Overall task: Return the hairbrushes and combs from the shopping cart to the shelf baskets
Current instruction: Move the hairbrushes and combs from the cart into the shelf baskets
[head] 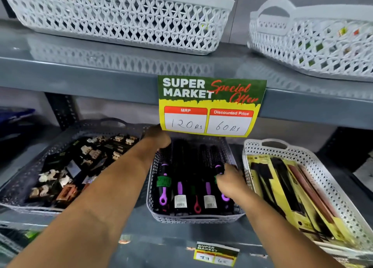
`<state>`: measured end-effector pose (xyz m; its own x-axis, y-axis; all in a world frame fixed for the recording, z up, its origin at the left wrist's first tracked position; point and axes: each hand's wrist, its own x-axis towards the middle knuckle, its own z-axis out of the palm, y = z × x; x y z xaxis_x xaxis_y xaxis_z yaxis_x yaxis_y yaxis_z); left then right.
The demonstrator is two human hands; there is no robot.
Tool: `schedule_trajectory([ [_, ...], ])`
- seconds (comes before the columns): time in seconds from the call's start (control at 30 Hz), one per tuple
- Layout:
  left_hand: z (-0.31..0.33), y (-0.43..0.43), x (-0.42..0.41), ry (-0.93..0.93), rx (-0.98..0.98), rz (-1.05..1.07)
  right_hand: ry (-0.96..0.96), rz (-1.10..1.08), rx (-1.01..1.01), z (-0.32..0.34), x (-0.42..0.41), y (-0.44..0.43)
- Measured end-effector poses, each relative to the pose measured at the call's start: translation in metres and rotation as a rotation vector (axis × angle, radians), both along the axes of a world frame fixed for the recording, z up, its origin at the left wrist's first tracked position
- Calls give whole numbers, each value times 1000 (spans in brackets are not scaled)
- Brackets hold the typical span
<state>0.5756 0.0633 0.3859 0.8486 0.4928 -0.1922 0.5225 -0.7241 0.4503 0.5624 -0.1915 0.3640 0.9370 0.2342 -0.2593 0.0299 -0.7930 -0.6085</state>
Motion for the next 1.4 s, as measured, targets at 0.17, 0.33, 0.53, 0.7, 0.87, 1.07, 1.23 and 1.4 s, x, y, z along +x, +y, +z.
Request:
schedule_trajectory([
  [0.17, -1, -10, -9, -6, 314, -39, -189, 164, -175, 5, -12, 0],
  [0.33, 10, -7, -36, -142, 215, 33, -301, 191, -154, 8, -20, -2],
  [0.53, 32, 6, -134, -446, 87, 117, -602, 447, 104, 37, -63, 24],
  [0.7, 23, 16, -266, -520, -148, 387, -585, 695, 290, 50, -134, 68],
  [0.87, -30, 36, -428, -501, -237, 680, -302, 959, 359, 14, -232, 121],
  [1.07, -127, 38, -578, -396, -326, 1075, -53, 1177, 208, -69, -327, 174],
  [1.23, -198, 33, -630, -349, -474, 1291, 98, 1280, -5, -148, -381, 209],
  [1.4, -271, 53, -633, -264, -600, 1317, 204, 1269, -347, -234, -405, 231],
])
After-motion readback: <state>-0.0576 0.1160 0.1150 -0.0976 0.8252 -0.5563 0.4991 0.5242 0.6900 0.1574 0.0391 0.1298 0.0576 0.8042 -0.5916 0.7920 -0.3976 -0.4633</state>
